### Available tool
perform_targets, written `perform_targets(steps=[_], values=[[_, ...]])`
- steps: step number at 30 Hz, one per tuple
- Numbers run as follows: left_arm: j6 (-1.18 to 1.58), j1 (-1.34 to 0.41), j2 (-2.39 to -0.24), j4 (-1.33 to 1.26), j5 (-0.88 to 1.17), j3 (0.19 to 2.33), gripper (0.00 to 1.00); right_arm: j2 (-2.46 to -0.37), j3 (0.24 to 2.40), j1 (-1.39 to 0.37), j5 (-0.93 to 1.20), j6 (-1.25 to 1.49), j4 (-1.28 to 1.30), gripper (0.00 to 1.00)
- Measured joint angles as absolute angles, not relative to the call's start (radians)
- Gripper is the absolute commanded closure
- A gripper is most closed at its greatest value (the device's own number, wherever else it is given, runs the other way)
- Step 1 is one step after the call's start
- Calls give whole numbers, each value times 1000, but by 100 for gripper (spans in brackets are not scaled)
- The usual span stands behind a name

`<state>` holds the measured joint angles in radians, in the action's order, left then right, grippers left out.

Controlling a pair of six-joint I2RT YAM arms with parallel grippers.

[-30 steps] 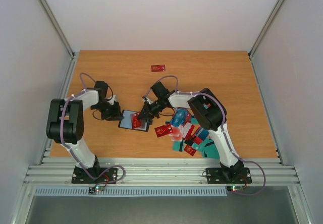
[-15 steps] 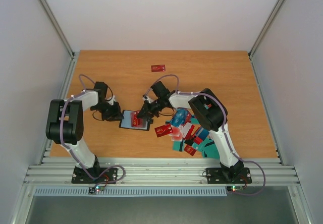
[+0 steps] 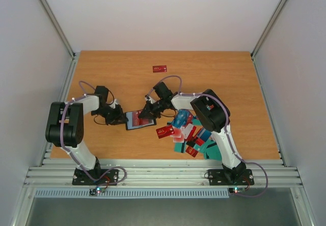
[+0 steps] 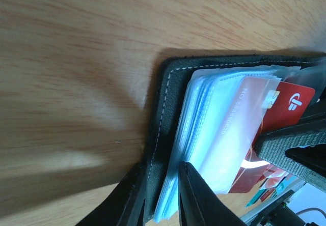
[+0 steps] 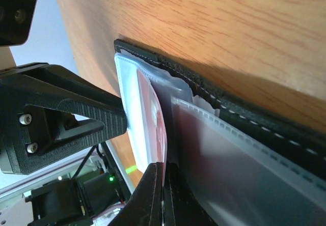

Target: Put the credit cards into the card holder

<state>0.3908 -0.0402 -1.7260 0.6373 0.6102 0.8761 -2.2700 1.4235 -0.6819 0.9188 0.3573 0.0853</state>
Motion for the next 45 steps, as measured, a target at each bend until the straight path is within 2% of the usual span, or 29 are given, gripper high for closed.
perform_targets(steps=[20,25,32,38,45], values=[[416,-40,-1726,621,632,868,80,-2259,1420,-692,947,335,97,97],[415,-40,-1728,621,635,868,80,-2263,1422,-696,964,336,97,94],[415,-40,-1731,620,643,868,80,-2279,1448,-709,965,335,149,77],[416,-41,-1733,616,651,867,80,-2276,1515,-718,936,273,306,58],[420,-47,-1734,599,667,858,80,-2255,1578,-722,858,199,522,52]])
